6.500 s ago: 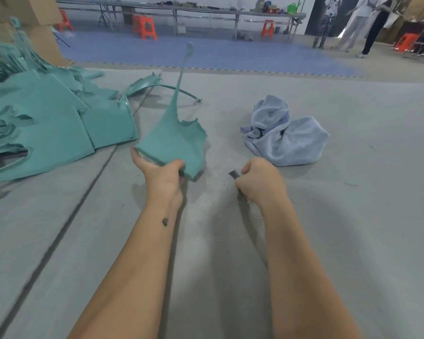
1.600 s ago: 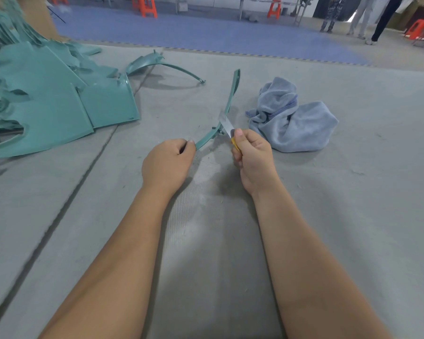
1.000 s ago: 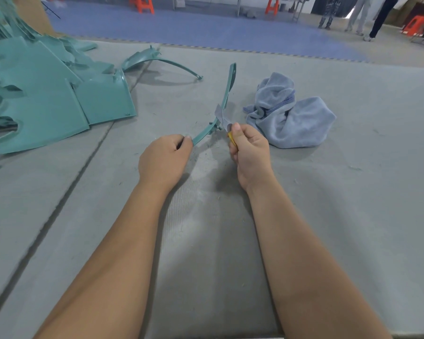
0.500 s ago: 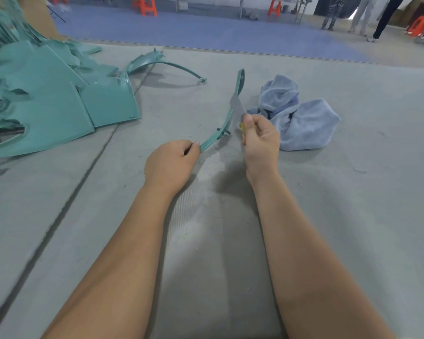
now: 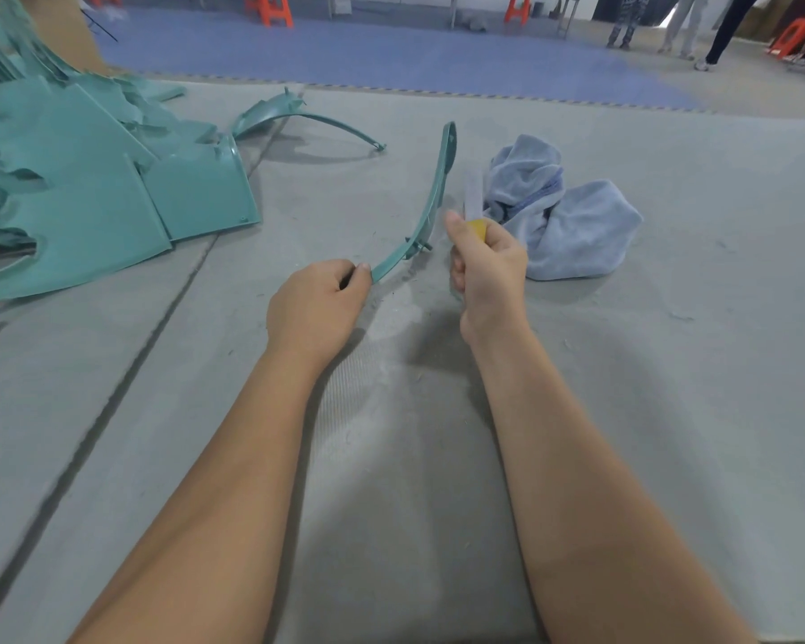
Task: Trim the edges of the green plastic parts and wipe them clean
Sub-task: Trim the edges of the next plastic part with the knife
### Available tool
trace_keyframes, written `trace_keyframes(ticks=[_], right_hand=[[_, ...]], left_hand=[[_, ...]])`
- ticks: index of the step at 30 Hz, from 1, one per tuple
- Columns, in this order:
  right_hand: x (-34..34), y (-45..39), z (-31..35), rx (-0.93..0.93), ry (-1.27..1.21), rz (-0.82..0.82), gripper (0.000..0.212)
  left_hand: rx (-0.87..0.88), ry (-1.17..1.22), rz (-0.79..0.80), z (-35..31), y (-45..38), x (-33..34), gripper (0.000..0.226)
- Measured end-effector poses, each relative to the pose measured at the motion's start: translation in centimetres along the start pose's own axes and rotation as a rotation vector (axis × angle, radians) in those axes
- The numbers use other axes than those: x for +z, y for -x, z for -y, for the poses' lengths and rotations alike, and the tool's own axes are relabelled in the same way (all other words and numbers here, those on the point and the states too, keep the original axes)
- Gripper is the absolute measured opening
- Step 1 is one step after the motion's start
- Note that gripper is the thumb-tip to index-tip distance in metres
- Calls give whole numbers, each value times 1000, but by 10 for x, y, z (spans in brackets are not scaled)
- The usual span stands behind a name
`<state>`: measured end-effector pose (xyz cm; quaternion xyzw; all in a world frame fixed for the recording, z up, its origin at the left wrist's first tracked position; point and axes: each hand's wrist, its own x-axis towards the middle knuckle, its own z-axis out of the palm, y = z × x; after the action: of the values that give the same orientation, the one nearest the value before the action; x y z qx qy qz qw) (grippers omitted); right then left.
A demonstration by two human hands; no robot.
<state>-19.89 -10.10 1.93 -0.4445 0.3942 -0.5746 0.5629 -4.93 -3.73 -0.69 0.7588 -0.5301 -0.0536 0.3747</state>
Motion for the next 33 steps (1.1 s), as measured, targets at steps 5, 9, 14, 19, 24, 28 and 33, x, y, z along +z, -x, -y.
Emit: trace_keyframes(ticks=[5,9,14,19,24,28,33], right_hand=[[7,2,0,-26,24,57,18],[6,2,1,-28,14,39,36],[1,-2,5,-50,-44,-25,12],[-12,-7,3,-48,-52,-85,18],[3,5,-6,-27,89,58,45],[22,17,-16,-115,367,172,53],[22,14,-20,-223,375,121,49]], left_hand=[[16,-28,5,0,0,0,47],[21,-41,1,-1,0,-1,47],[40,-36,20,-2,1,-1,47],[31,-20,17,-2,1,-1,47],[-7,80,-104,-3,-1,-3,47],[28,84,-86,-8,-1,-1,41],[138,66,-9,-8,0,-1,39]])
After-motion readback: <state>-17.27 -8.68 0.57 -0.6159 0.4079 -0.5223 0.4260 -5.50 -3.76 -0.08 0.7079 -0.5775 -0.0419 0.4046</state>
